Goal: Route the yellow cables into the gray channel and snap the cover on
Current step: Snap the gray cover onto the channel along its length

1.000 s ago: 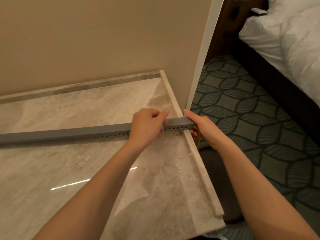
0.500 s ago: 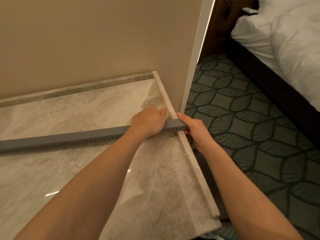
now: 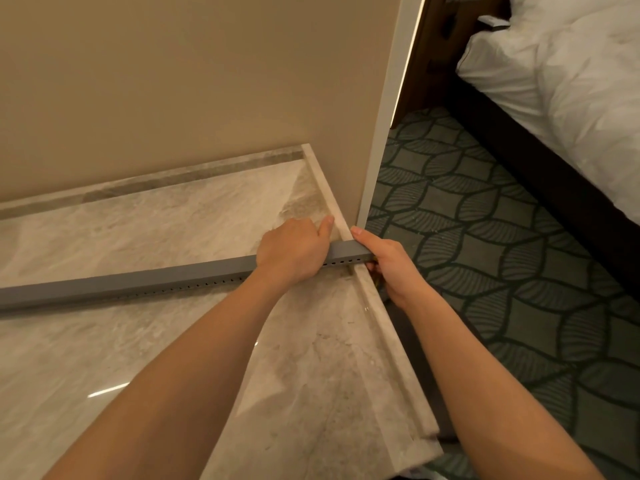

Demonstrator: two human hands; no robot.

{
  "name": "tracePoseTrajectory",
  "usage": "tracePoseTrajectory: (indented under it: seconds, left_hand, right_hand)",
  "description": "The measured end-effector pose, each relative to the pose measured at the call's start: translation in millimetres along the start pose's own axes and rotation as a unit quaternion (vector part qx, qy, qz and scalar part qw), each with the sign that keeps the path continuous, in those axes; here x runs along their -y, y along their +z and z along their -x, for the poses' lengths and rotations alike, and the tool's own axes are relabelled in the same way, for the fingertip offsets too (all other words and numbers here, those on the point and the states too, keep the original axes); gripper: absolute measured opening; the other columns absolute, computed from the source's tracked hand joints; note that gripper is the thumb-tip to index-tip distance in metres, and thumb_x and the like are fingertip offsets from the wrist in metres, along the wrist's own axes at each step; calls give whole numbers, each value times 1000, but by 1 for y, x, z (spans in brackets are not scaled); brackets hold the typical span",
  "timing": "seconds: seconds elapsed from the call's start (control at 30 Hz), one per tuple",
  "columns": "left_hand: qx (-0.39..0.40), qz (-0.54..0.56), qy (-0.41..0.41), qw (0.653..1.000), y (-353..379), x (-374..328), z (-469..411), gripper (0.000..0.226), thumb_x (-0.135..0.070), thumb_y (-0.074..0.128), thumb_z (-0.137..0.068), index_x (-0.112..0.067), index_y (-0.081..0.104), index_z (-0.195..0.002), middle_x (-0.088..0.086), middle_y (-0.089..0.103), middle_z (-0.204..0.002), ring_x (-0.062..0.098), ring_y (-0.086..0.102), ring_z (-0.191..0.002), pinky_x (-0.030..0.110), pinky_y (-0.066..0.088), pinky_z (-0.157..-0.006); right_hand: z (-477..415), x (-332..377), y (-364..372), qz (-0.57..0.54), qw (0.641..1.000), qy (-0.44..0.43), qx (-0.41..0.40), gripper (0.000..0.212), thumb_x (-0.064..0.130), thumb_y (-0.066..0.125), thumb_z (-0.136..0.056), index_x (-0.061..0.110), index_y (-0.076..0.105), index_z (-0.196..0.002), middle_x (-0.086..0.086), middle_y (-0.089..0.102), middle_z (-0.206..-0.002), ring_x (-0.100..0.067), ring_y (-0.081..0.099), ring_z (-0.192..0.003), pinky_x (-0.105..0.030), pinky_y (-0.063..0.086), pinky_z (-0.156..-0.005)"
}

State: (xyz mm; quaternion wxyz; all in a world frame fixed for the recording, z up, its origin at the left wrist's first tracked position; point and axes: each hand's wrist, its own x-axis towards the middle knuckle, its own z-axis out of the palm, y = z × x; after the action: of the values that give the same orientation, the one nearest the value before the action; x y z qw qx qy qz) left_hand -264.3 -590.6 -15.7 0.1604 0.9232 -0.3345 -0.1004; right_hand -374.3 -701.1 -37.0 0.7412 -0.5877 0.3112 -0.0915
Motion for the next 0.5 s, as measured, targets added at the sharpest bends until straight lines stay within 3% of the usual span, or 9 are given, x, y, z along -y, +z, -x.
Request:
tracePoseTrajectory:
  seconds: [0.17, 0.27, 0.37, 0.5]
  left_hand:
    - [-62, -75, 85, 992, -1, 6, 17, 58, -48, 22, -96, -18, 46, -53, 0, 48, -52, 20, 47, -51, 31, 35, -52]
    - [-99, -83, 168, 977, -2, 16, 32, 44, -44, 24, -96, -20, 55, -76, -2, 56, -68, 19, 53, -64, 31, 31, -53]
    - [-97, -103, 227, 964, -5, 34, 42, 35, -43, 33, -96, -20, 54, -111, -1, 61, -98, 19, 54, -87, 31, 39, -66]
    - [-86, -189, 231, 950, -10, 61, 53, 40, -33, 44, -93, -19, 39, -130, 0, 56, -111, 21, 50, -96, 33, 42, -76]
  right_hand:
    - [0, -2, 3, -2, 999, -8, -35, 26, 38, 65, -83, 15, 73, -74, 8, 67, -55, -2, 62, -52, -11, 45, -46]
    - [2, -4, 5, 39, 995, -33, -84, 41, 44, 64, -82, 7, 72, -66, 3, 65, -59, -5, 60, -53, -16, 45, -50]
    - [5, -3, 2, 185, 968, -96, -139, 61, 54, 55, -85, -4, 64, -71, -5, 53, -62, -12, 47, -57, -28, 36, -56]
    - [8, 13, 3, 301, 927, -150, -163, 36, 48, 53, -88, 16, 60, -73, 7, 56, -67, -10, 50, -68, -24, 37, -57]
